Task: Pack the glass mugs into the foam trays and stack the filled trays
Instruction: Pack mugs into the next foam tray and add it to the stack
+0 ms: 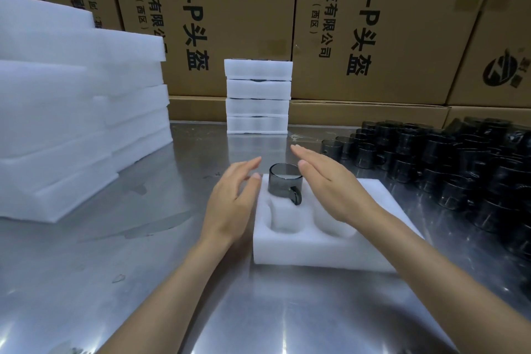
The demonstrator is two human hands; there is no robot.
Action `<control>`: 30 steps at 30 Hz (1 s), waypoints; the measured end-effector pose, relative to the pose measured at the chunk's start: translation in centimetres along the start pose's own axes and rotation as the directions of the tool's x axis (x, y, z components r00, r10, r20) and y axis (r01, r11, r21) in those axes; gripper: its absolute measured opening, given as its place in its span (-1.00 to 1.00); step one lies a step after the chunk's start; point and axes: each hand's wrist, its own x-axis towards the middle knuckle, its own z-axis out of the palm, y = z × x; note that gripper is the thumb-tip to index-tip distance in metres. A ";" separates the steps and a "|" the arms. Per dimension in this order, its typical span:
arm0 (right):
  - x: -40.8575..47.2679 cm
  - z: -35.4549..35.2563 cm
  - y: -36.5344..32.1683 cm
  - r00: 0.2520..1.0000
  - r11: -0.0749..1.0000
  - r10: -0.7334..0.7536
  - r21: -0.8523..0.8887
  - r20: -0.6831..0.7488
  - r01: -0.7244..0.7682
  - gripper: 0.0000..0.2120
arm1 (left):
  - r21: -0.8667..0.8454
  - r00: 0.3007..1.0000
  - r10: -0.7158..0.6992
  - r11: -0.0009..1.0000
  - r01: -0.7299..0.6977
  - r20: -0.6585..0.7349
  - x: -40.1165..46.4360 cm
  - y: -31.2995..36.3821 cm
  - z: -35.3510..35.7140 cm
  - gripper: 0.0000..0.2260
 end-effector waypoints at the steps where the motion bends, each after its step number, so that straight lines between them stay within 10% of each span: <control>1: -0.2 -0.2 0.2 0.999 0.998 -0.030 -0.056 0.036 0.032 -0.57 | 0.038 0.996 0.083 0.996 -0.084 0.035 -0.2 0.3 -0.4 -0.56; 6: -1.0 -0.4 1.1 0.975 0.973 -0.071 -0.202 0.209 0.115 -0.52 | 0.191 0.932 0.295 0.923 -0.335 0.210 -1.0 1.3 -1.1 -0.50; 20: -1.0 -0.2 1.2 0.923 0.956 0.044 -0.284 0.381 0.071 -0.53 | 0.063 0.980 0.123 0.989 -0.134 0.159 -1.8 1.0 -0.2 -0.50; 25: 0.1 -1.5 2.6 0.998 1.000 0.016 -0.005 0.063 -0.016 -0.61 | -0.260 0.996 -0.060 0.963 0.073 0.058 -1.0 1.1 0.6 -0.66; 30: 3.4 -4.0 6.0 0.947 0.968 0.251 0.024 -0.198 -0.252 -0.57 | -0.384 0.928 -0.279 0.851 0.359 0.248 -0.1 0.3 0.9 -0.66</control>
